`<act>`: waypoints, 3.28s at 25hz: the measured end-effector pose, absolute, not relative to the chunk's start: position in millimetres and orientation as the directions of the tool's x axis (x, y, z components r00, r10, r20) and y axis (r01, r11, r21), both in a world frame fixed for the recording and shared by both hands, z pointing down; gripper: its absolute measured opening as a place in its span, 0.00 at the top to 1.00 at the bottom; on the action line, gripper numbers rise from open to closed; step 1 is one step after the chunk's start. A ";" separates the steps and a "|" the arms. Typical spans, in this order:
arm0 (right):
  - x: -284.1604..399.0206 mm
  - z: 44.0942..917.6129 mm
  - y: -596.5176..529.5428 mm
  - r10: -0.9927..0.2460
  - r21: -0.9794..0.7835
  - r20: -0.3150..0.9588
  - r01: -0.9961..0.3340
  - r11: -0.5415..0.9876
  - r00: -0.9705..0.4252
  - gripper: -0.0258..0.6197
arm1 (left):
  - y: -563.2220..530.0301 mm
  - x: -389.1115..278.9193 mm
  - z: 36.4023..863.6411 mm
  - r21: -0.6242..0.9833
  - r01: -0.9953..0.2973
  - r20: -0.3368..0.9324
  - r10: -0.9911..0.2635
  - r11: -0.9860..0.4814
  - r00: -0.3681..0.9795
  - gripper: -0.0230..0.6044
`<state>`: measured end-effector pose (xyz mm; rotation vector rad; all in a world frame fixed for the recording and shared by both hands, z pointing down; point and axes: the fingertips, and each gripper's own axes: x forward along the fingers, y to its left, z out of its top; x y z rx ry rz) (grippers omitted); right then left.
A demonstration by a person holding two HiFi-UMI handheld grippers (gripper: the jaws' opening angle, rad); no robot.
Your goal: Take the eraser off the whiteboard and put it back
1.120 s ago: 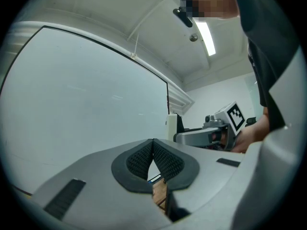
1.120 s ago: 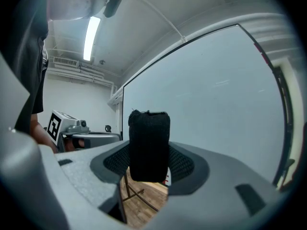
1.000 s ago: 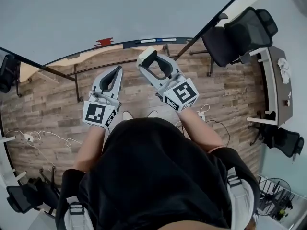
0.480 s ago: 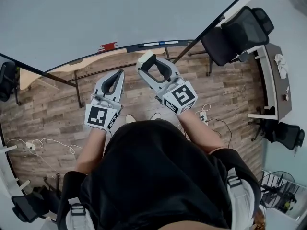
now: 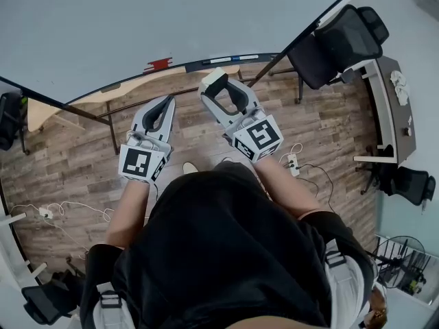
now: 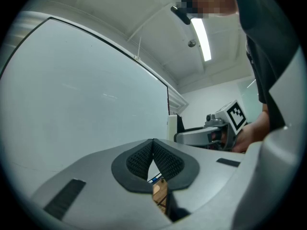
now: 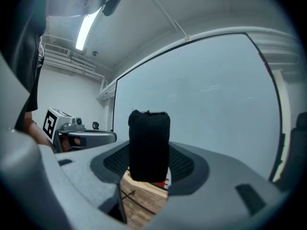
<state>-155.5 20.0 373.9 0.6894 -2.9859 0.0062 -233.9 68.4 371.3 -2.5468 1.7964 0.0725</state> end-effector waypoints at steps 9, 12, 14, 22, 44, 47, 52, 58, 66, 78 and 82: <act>-140.8 379.5 5.7 -0.541 0.032 0.083 -0.540 0.841 -0.837 0.61 | 59.1 -234.6 377.1 0.030 -0.927 -0.061 -0.926 -0.374 0.372 0.97; -128.1 379.9 -3.8 -0.561 0.031 0.077 -0.561 0.827 -0.824 0.61 | 48.6 -222.9 376.5 0.032 -0.919 -0.061 -0.919 -0.392 0.390 0.97; -119.3 379.9 -11.7 -0.576 0.034 0.073 -0.576 0.817 -0.814 0.61 | 40.6 -215.9 375.0 0.033 -0.914 -0.064 -0.914 -0.403 0.401 0.97; -67.0 379.6 -61.3 -0.634 0.029 0.054 -0.633 0.773 -0.772 0.61 | -5.8 -168.4 374.8 0.009 -0.896 -0.061 -0.895 -0.444 0.443 0.97; 81.3 378.5 -231.2 -0.654 -0.009 0.046 -0.655 0.756 -0.755 0.61 | -183.8 2.5 363.8 -0.012 -0.863 -0.048 -0.862 -0.505 0.505 0.97; 103.8 377.7 -248.8 -0.655 -0.009 0.041 -0.655 0.755 -0.755 0.61 | -201.2 24.0 362.5 -0.017 -0.869 -0.048 -0.867 -0.495 0.495 0.97; 134.5 375.1 -280.9 -0.660 -0.028 0.031 -0.661 0.750 -0.750 0.61 | -231.1 56.7 358.5 -0.036 -0.874 -0.041 -0.873 -0.484 0.485 0.97; 149.5 372.4 -304.9 -0.667 -0.028 0.020 -0.667 0.744 -0.745 0.61 | -251.5 75.0 356.8 -0.034 -0.881 -0.037 -0.881 -0.471 0.472 0.97; 148.1 381.4 -346.4 -0.707 -0.047 0.024 -0.707 0.705 -0.707 0.61 | -284.9 80.7 369.6 -0.013 -0.860 -0.027 -0.860 -0.510 0.510 0.97; 137.5 381.3 -391.6 -0.750 -0.033 0.037 -0.751 0.659 -0.660 0.61 | -325.8 82.1 371.8 0.000 -0.815 -0.033 -0.815 -0.579 0.579 0.97; 134.9 383.2 -404.0 -0.762 -0.036 0.045 -0.763 0.645 -0.646 0.61 | -335.7 82.2 371.5 0.006 -0.800 -0.033 -0.799 -0.601 0.600 0.97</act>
